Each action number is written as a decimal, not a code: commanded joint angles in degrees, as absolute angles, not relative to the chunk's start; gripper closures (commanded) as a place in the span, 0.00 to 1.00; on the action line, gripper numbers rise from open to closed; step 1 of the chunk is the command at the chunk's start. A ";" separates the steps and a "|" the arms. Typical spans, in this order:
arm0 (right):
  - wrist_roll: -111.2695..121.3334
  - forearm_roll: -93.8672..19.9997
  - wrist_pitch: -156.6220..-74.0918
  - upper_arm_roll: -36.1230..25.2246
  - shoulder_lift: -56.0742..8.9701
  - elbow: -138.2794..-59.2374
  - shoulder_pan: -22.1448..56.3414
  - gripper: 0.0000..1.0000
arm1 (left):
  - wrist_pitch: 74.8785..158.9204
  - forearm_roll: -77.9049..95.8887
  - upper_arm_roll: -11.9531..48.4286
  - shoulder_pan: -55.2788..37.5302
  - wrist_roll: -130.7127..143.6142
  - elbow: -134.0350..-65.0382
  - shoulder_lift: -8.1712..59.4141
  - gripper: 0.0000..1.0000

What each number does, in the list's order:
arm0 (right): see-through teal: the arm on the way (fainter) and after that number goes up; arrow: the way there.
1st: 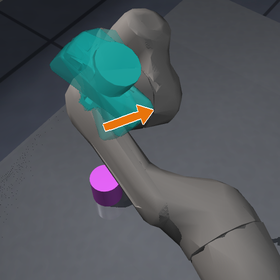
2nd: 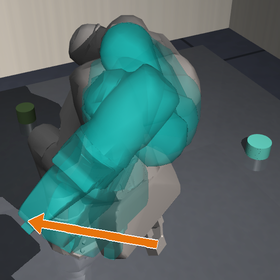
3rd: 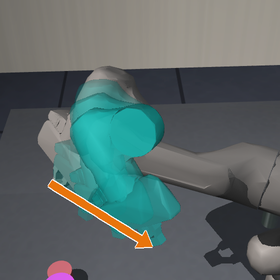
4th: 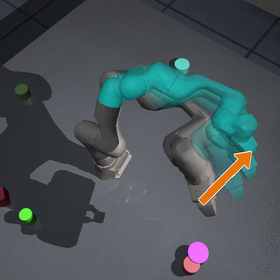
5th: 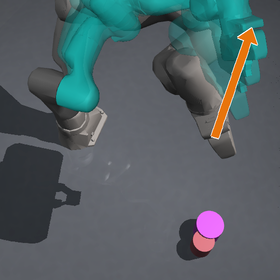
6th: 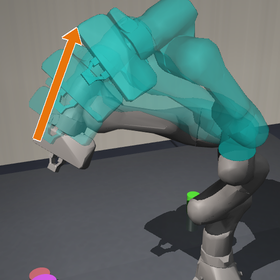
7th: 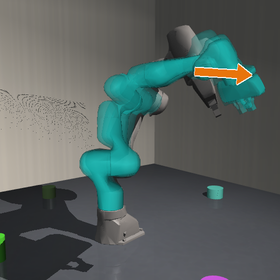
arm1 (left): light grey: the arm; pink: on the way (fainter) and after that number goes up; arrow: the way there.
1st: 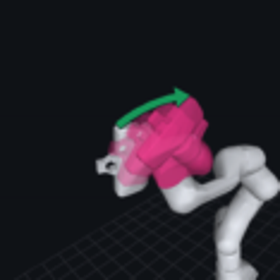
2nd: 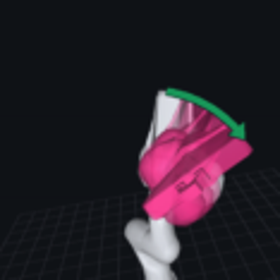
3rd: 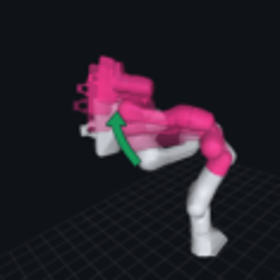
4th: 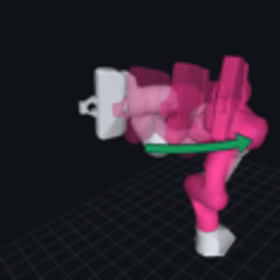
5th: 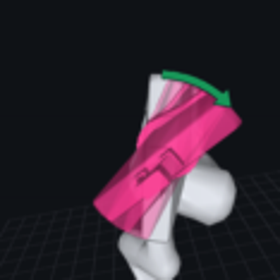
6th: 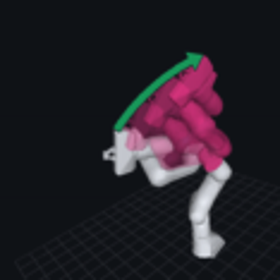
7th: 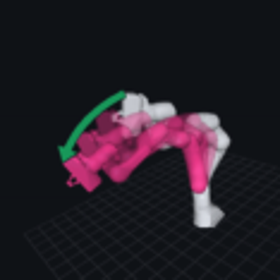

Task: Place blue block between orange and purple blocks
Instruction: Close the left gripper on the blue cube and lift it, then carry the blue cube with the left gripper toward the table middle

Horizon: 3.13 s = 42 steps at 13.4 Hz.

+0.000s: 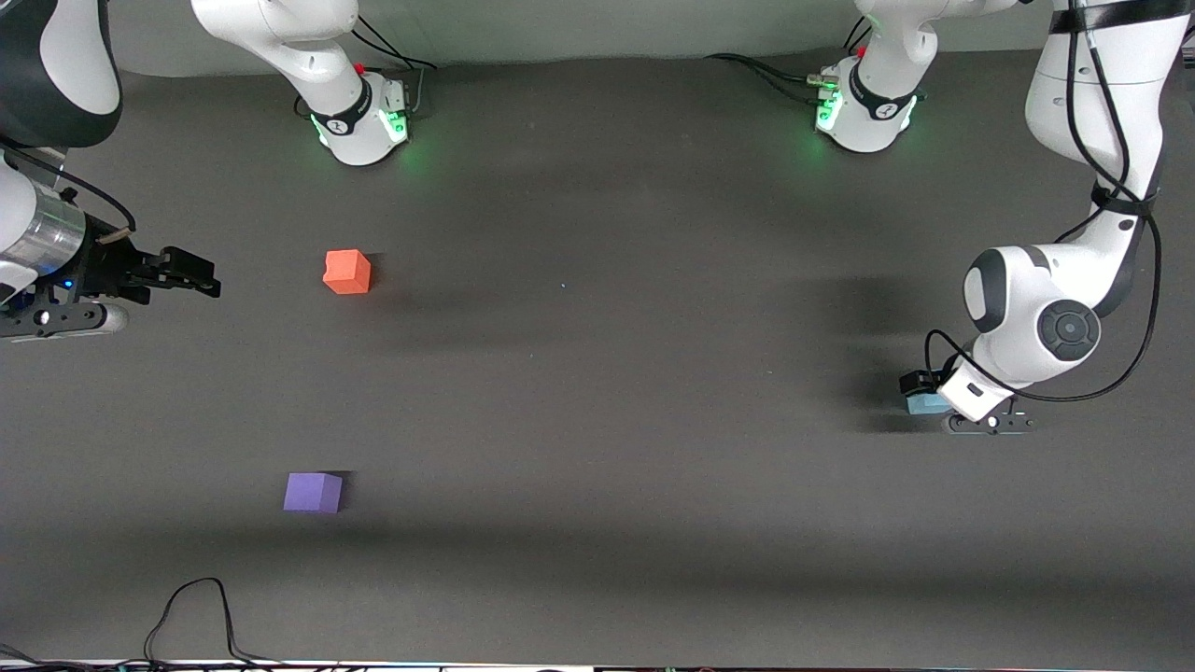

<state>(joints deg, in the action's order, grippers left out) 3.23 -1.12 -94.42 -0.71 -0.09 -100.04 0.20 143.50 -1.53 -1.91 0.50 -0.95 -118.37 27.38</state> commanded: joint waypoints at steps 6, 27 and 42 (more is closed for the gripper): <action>4.22 -1.05 -95.19 -1.14 0.61 -100.90 0.79 0.00 | 141.50 -2.11 -1.85 0.26 1.58 -119.09 26.46 0.73; 4.31 -1.05 -95.10 -1.23 0.62 -100.99 0.70 0.00 | 98.35 -1.75 10.02 -29.14 48.75 -65.77 34.34 0.73; 4.31 -1.05 -95.27 -1.23 0.26 -101.07 0.79 0.00 | 122.50 -10.80 9.67 -42.80 58.17 -71.02 50.88 0.73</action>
